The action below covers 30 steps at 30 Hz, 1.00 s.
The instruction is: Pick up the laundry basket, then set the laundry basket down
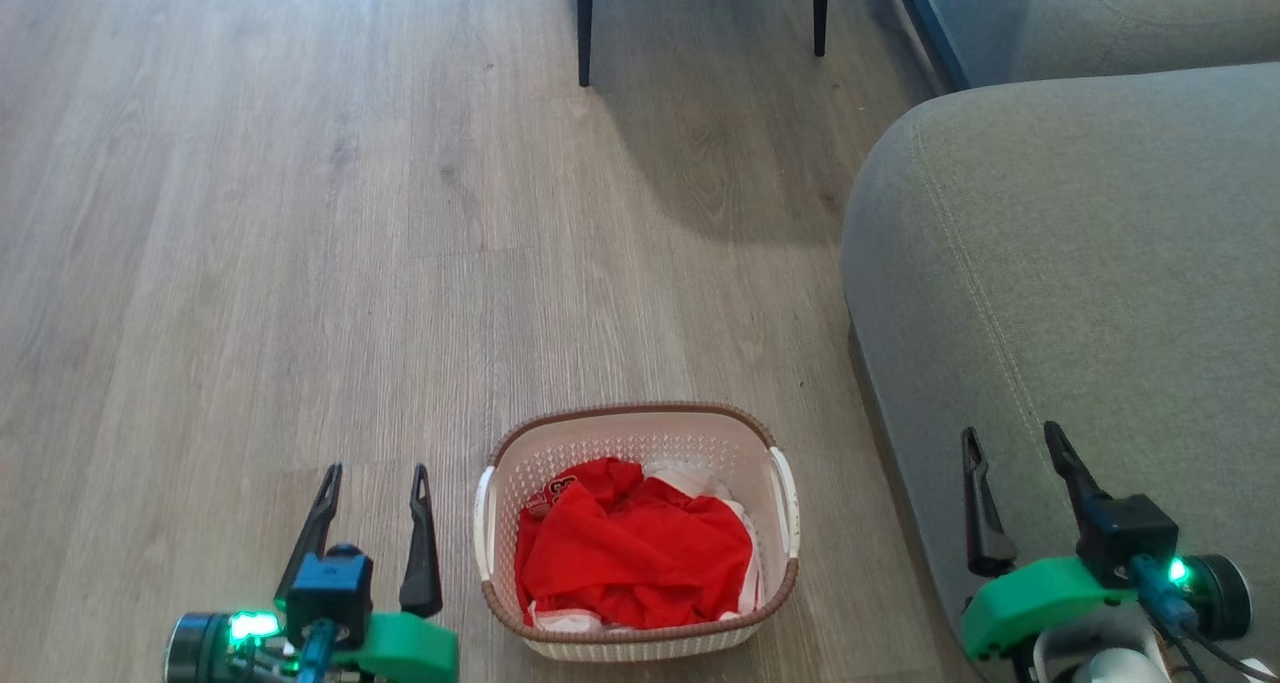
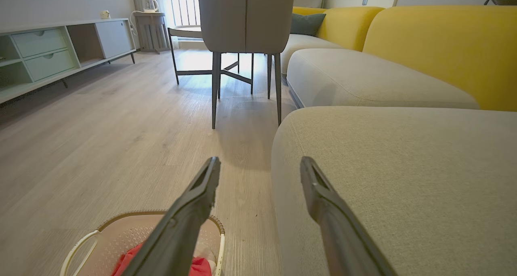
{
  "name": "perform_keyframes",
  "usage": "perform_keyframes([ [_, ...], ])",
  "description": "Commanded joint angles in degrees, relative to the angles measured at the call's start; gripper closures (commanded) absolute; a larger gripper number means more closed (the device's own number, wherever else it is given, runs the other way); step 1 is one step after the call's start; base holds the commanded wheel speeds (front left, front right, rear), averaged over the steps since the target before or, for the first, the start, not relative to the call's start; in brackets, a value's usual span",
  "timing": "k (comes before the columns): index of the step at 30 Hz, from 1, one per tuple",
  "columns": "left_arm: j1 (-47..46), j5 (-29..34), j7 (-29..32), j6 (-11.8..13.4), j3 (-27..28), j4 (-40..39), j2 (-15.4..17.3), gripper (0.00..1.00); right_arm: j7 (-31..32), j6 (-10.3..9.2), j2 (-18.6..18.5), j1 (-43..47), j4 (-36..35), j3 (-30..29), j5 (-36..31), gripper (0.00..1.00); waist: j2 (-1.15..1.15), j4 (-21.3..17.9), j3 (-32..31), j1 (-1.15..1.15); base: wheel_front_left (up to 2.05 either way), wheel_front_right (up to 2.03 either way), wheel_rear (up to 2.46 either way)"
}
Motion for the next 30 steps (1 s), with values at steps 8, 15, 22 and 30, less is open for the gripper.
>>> perform_keyframes([
  [8,-1.8,1.6,-0.8,0.1,2.4,-1.9,-0.1,0.00,-0.8,-0.09,-0.8,-1.1,-2.2,1.5,-1.2,0.00,0.00,-0.1,0.3,0.00,0.00,0.00,0.00],
  [15,-1.8,1.8,-0.8,-0.2,2.8,-1.7,-0.5,0.00,-0.8,-0.09,-0.8,-1.1,-2.2,1.4,-1.2,0.00,0.00,-0.1,0.5,0.00,0.00,0.00,0.00],
  [22,-1.9,2.1,-0.8,-0.5,3.1,-1.7,-0.8,0.00,-0.8,-0.09,-0.8,-1.2,-2.1,1.3,-1.0,0.00,0.00,0.0,0.8,0.00,0.00,0.00,0.00],
  [30,-2.2,2.0,-0.8,-1.0,3.4,-1.1,-1.4,0.00,-0.8,-0.09,-0.8,-1.8,-1.1,1.6,-0.8,0.00,0.00,0.1,2.2,0.00,0.00,0.00,0.00],
])
